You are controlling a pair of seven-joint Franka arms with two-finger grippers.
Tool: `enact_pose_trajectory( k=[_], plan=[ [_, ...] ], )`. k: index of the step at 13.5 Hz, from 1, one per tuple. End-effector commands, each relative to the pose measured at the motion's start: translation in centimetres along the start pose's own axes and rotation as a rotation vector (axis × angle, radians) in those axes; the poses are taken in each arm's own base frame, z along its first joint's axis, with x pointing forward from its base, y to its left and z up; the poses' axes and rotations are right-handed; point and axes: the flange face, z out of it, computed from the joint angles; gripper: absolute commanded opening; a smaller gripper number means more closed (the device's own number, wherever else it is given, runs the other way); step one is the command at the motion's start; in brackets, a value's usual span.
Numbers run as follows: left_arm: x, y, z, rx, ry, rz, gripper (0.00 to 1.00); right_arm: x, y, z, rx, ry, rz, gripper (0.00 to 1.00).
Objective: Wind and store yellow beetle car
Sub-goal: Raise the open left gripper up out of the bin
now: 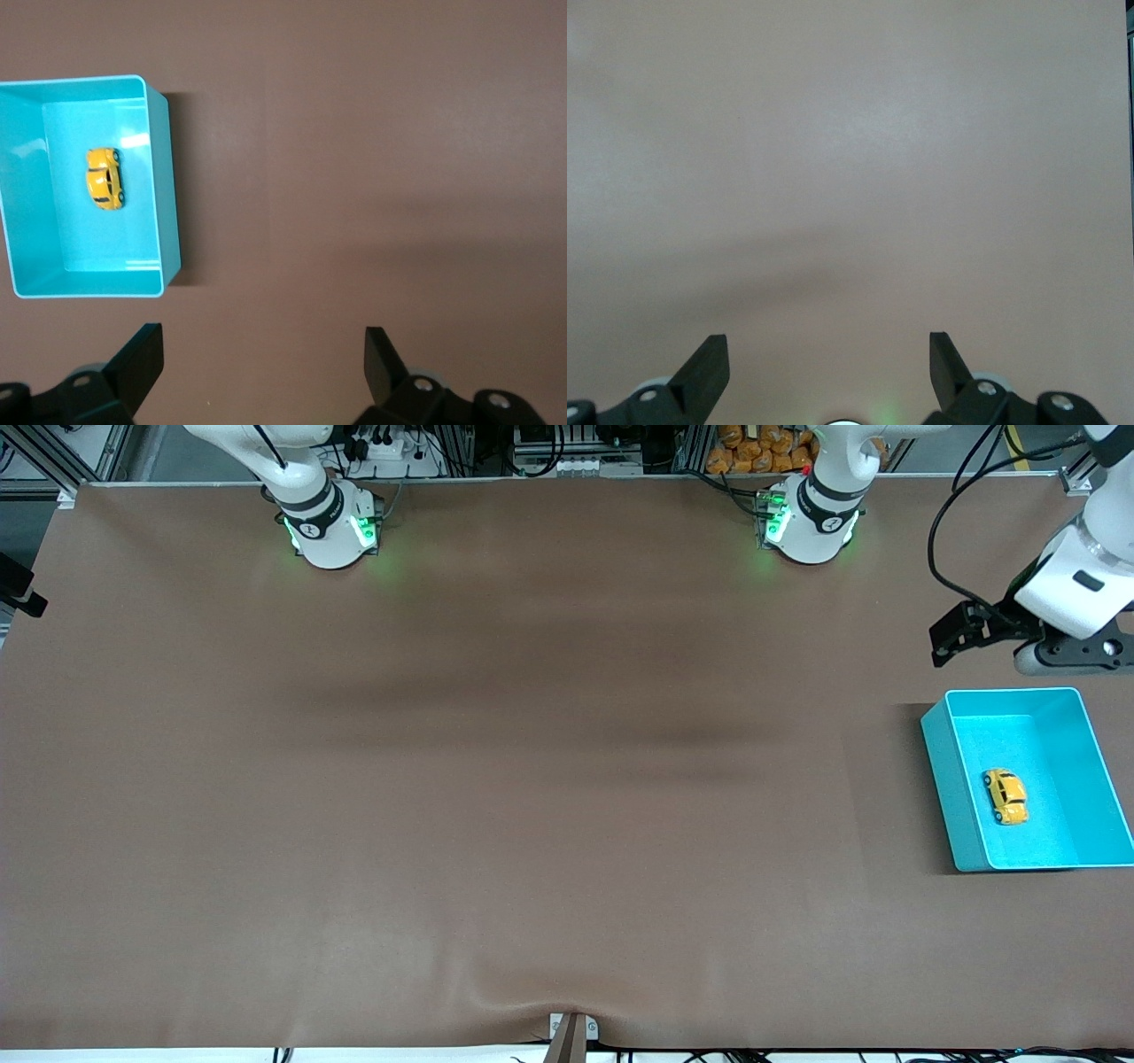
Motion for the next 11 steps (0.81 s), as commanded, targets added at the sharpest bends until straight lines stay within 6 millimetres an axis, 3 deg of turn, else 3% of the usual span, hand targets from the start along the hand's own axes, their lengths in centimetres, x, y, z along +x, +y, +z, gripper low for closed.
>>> enact_pose_trajectory(
  k=[1,4,11],
  plan=[
    [-0.3,0.0,-1.5,-0.030,-0.007,0.014,1.00,-0.6,0.2,-0.7,0.005,0.002,-0.001,1.00],
    [-0.9,-0.7,-3.3,-0.032,-0.025,0.030,1.00,-0.6,0.4,-0.7,0.005,0.002,0.002,1.00],
    [-0.8,-1.6,-4.2,-0.091,-0.019,-0.012,1.00,-0.6,0.2,-0.7,0.008,0.002,-0.002,1.00]
  ],
)
